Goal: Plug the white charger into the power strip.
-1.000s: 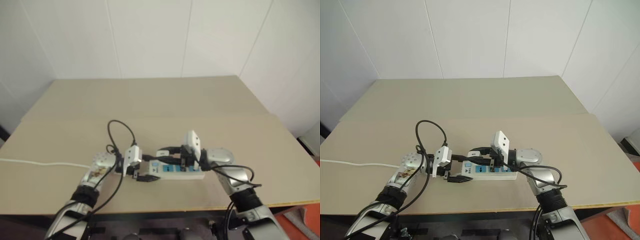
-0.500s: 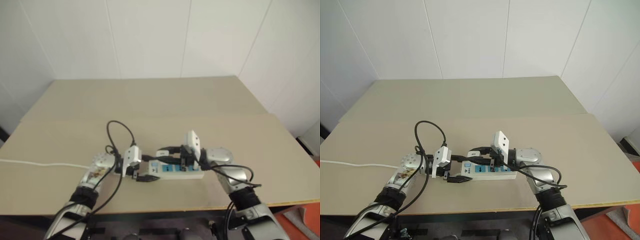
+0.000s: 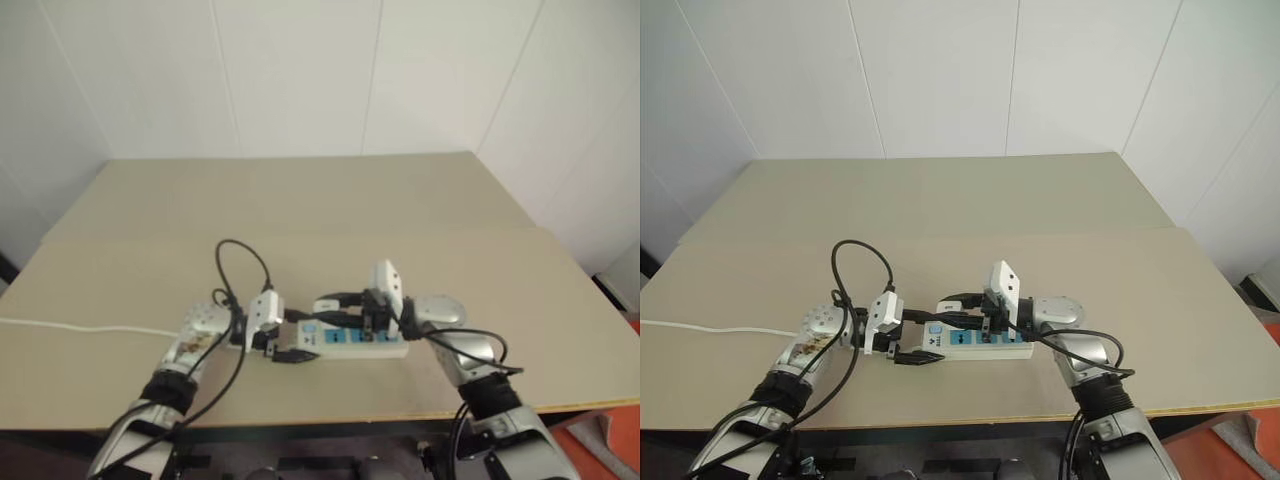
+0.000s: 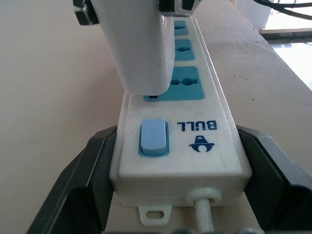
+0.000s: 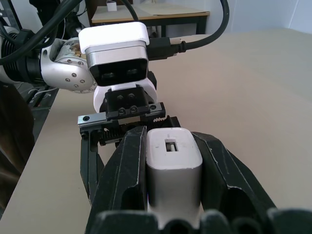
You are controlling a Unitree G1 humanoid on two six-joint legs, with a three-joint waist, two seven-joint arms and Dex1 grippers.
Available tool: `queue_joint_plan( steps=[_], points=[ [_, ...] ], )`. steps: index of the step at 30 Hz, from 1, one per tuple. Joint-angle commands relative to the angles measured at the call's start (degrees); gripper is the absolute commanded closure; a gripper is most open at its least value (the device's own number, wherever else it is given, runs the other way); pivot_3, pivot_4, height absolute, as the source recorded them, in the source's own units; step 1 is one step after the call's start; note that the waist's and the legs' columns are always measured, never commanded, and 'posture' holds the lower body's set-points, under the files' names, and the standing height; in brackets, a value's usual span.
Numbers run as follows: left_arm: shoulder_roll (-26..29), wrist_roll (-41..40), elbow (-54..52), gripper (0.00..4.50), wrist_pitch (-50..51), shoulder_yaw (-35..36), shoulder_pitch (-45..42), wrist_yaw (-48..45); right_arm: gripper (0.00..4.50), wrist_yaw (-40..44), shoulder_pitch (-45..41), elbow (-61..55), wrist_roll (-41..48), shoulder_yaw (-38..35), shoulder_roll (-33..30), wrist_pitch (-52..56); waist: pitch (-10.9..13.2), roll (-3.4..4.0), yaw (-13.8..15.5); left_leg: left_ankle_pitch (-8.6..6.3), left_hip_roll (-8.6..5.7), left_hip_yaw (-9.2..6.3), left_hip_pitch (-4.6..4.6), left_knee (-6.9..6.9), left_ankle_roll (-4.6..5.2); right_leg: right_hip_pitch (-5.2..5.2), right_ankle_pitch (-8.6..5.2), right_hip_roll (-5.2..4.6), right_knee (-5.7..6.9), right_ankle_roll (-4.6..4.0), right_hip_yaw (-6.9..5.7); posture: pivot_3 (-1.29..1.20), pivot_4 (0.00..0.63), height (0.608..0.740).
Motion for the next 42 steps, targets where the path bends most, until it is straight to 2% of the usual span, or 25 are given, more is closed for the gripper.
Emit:
queue_joint_plan(
  steps=[1,21,31,37,42],
  points=[
    [2.34,2.21,1.81,1.24,-0.62,-1.52,0.85,-2.73,3.32,-0.58,0.47,2.52,-1.39,-1.88,-2.35,0.3,0.0,0.0,0.01,0.0,0.0,0.0,0.0,-0.01,0.0,0.0,0.0,0.0,-0.01,0.0,0.0,0.0,0.15,0.74],
    [2.96,2.16,2.13,1.24,-1.27,-1.79,1.37,-3.9,3.32,0.19,2.58,5.53,-1.8,-2.17,-3.14,-1.56,0.0,-0.01,-0.06,0.0,0.01,0.01,0.01,-0.11,0.0,-0.02,-0.02,0.0,-0.05,-0.01,0.01,0.0,0.15,0.74],
    [4.07,1.98,1.51,1.24,-1.07,-1.38,1.51,-4.16,3.32,3.73,3.8,7.97,-3.26,-1.62,-7.11,-5.77,0.0,-0.02,0.02,0.0,0.0,0.01,0.02,-0.16,0.0,0.0,-0.03,0.0,-0.08,-0.01,0.01,0.0,0.15,0.74],
    [4.46,1.59,0.53,1.24,-0.03,-1.29,1.72,-4.28,3.32,4.58,2.3,10.7,-4.14,-0.78,-7.59,-8.15,0.0,-0.02,0.04,0.0,0.0,0.01,0.02,-0.16,0.0,0.01,-0.04,-0.01,-0.1,-0.01,0.0,0.0,0.15,0.74],
    [4.08,1.49,0.37,1.24,0.25,-1.38,1.79,-3.86,3.32,4.78,-0.72,10.62,-4.31,1.69,-5.47,-7.43,0.0,-0.03,-0.23,0.0,0.01,0.01,0.06,-0.17,0.0,0.0,-0.03,0.01,-0.07,-0.02,0.01,0.0,0.15,0.74]
  ],
)
